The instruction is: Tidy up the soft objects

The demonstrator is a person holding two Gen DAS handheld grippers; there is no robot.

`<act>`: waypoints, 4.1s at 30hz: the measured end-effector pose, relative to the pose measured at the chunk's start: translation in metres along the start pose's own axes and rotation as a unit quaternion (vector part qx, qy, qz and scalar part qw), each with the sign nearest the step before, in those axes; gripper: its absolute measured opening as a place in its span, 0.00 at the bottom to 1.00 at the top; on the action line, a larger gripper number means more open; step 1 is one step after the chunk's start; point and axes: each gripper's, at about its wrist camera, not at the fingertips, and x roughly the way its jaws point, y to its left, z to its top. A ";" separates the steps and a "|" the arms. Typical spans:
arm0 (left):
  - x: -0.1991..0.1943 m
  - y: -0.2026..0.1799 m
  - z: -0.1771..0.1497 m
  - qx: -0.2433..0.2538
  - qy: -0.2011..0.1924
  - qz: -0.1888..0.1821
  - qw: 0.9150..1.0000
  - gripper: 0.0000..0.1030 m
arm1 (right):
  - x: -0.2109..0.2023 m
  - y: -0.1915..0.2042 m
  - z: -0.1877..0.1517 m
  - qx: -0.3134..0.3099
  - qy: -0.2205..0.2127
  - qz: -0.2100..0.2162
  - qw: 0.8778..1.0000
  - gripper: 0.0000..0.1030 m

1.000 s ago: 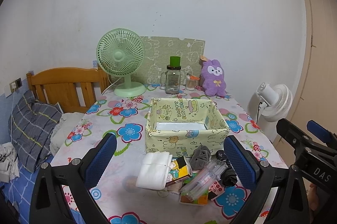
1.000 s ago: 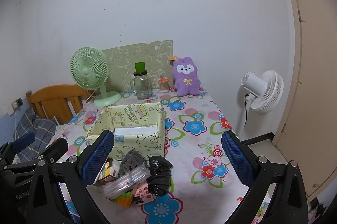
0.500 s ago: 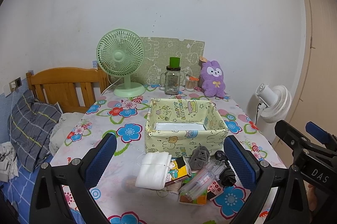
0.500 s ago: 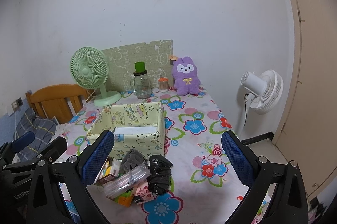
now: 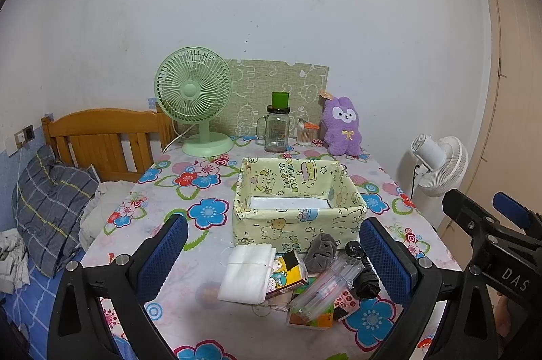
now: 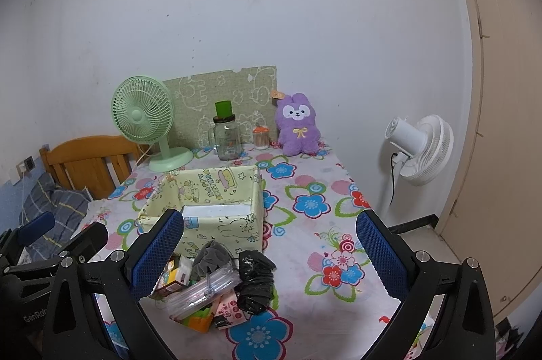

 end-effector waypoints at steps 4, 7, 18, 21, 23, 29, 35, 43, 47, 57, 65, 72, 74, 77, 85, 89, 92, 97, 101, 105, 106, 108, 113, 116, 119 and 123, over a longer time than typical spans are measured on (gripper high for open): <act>0.001 0.001 0.000 0.000 0.002 -0.002 1.000 0.96 | 0.001 0.001 0.001 -0.002 0.000 -0.003 1.000 1.00; 0.003 0.002 0.000 -0.004 0.004 -0.005 1.000 0.95 | 0.003 0.002 0.002 -0.004 0.001 -0.003 1.000 1.00; 0.023 0.005 -0.008 0.011 0.027 0.001 1.000 0.92 | 0.016 0.009 -0.001 -0.019 0.009 0.010 1.000 0.99; 0.028 0.005 -0.011 0.014 0.033 -0.003 0.999 0.91 | 0.022 0.011 -0.003 -0.021 0.014 0.014 1.000 0.99; 0.033 0.004 -0.013 0.016 0.039 -0.006 0.999 0.90 | 0.029 0.013 -0.006 -0.024 0.023 0.015 0.999 0.97; 0.051 0.008 -0.018 0.012 0.060 -0.009 0.998 0.87 | 0.048 0.017 -0.013 -0.024 0.047 0.015 0.999 0.95; 0.067 0.012 -0.022 0.011 0.077 0.001 0.997 0.87 | 0.067 0.025 -0.021 -0.030 0.068 0.023 0.997 0.93; 0.090 0.020 -0.029 0.005 0.106 0.007 0.994 0.83 | 0.091 0.036 -0.030 -0.036 0.096 0.029 0.994 0.93; 0.103 0.027 -0.034 -0.004 0.124 0.011 0.992 0.80 | 0.105 0.041 -0.035 -0.037 0.114 0.033 0.992 0.92; 0.129 0.035 -0.045 -0.010 0.160 0.009 0.987 0.75 | 0.132 0.057 -0.044 -0.050 0.147 0.039 0.987 0.91; 0.148 0.042 -0.052 -0.019 0.192 -0.001 0.981 0.62 | 0.155 0.064 -0.052 -0.051 0.176 0.038 0.982 0.90; 0.160 0.041 -0.057 -0.021 0.206 -0.009 0.978 0.56 | 0.173 0.069 -0.060 -0.051 0.198 0.040 0.978 0.84; 0.161 0.041 -0.057 -0.018 0.206 -0.014 0.978 0.50 | 0.178 0.070 -0.061 -0.046 0.207 0.044 0.976 0.79; 0.163 0.040 -0.057 -0.019 0.208 -0.019 0.978 0.41 | 0.184 0.071 -0.063 -0.039 0.217 0.050 0.974 0.73; 0.164 0.035 -0.056 -0.024 0.210 -0.021 0.977 0.21 | 0.188 0.077 -0.064 -0.033 0.222 0.064 0.972 0.49; 0.161 0.035 -0.054 -0.023 0.203 -0.029 0.979 0.11 | 0.187 0.078 -0.064 -0.036 0.220 0.062 0.973 0.44; 0.158 0.030 -0.053 -0.013 0.198 -0.026 0.980 0.08 | 0.181 0.077 -0.061 -0.035 0.210 0.059 0.975 0.42; 0.152 0.025 -0.047 -0.007 0.190 -0.027 0.981 0.06 | 0.172 0.075 -0.053 -0.035 0.194 0.056 0.979 0.41; 0.146 0.022 -0.040 -0.004 0.181 -0.026 0.983 0.06 | 0.166 0.074 -0.046 -0.033 0.184 0.059 0.981 0.41; 0.138 0.019 -0.035 -0.001 0.172 -0.024 0.985 0.05 | 0.159 0.074 -0.041 -0.031 0.177 0.063 0.982 0.41; 0.137 0.019 -0.033 0.000 0.171 -0.024 0.985 0.05 | 0.157 0.073 -0.039 -0.030 0.175 0.064 0.982 0.41; 0.132 0.017 -0.030 0.003 0.164 -0.025 0.986 0.05 | 0.153 0.073 -0.036 -0.030 0.170 0.066 0.983 0.41; 0.117 0.011 -0.020 0.008 0.145 -0.025 0.989 0.05 | 0.139 0.070 -0.026 -0.028 0.154 0.069 0.985 0.41; 0.109 0.007 -0.014 0.010 0.134 -0.024 0.991 0.05 | 0.129 0.069 -0.019 -0.026 0.144 0.070 0.987 0.41; 0.099 0.003 -0.008 0.015 0.121 -0.022 0.992 0.05 | 0.119 0.067 -0.013 -0.025 0.134 0.072 0.988 0.41; 0.085 -0.005 0.001 0.026 0.100 -0.019 0.994 0.05 | 0.106 0.065 -0.004 -0.024 0.120 0.074 0.990 0.41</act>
